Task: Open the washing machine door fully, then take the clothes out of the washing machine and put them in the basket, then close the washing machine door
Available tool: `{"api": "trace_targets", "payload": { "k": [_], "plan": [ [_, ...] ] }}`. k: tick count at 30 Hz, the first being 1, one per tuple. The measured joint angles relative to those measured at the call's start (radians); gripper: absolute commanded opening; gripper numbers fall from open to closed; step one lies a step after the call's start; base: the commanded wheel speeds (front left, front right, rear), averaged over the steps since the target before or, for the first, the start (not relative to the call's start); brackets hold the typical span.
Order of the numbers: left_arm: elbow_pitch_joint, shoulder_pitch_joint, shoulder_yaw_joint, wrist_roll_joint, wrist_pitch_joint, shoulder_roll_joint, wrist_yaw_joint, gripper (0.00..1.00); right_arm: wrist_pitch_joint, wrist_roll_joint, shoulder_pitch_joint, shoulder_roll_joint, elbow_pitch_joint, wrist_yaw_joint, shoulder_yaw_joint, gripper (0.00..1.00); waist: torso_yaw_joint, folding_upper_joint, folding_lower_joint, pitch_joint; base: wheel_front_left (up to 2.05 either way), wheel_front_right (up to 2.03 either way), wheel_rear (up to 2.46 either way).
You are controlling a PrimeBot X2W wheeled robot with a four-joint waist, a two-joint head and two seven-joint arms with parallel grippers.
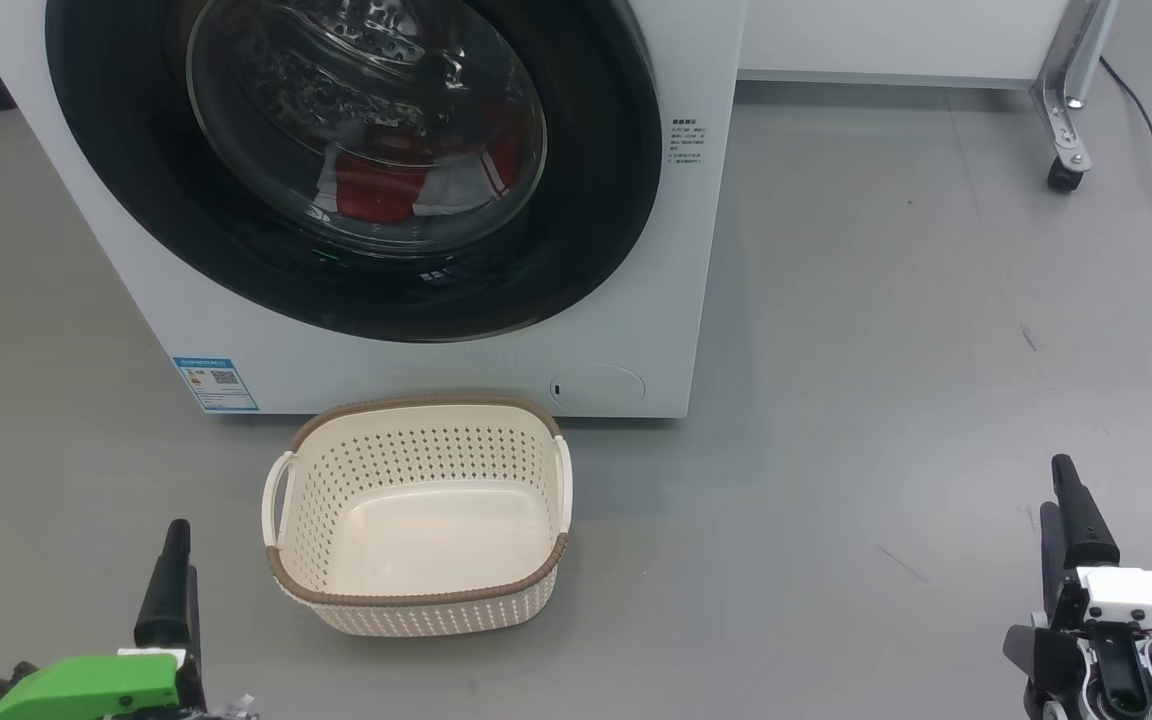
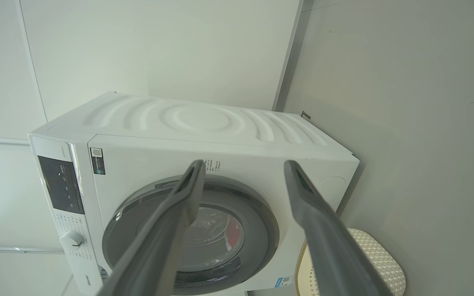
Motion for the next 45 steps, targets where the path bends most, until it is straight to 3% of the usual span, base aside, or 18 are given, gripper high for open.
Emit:
{"api": "trace_targets", "payload": {
  "k": [11,19,27,45],
  "plan": [
    [-0.047,-0.015,0.023,0.039,-0.031,-0.004,0.0,1.0,-0.029,-0.039,-0.003,0.005,-0.069,0.0,-0.007,1.0,0.004,0.0,0.0,-0.003,0.0,0.0,0.0],
    [-0.086,-0.018,0.027,0.133,-0.05,-0.007,0.0,1.0,-0.05,-0.094,-0.013,0.009,-0.136,-0.002,-0.02,1.0,0.006,0.0,0.0,-0.003,0.0,0.0,0.0],
    [-0.126,-0.026,0.014,0.248,-0.07,-0.01,0.0,1.0,-0.072,-0.236,-0.013,0.013,-0.184,-0.011,0.0,1.0,0.01,0.0,0.0,-0.004,0.0,0.0,0.0],
    [-0.154,-0.028,-0.055,0.623,-0.114,0.006,0.002,1.0,-0.117,-0.579,-0.01,-0.002,-0.243,-0.082,0.052,1.0,0.01,0.0,0.0,0.002,0.0,0.0,0.0]
  ]
}}
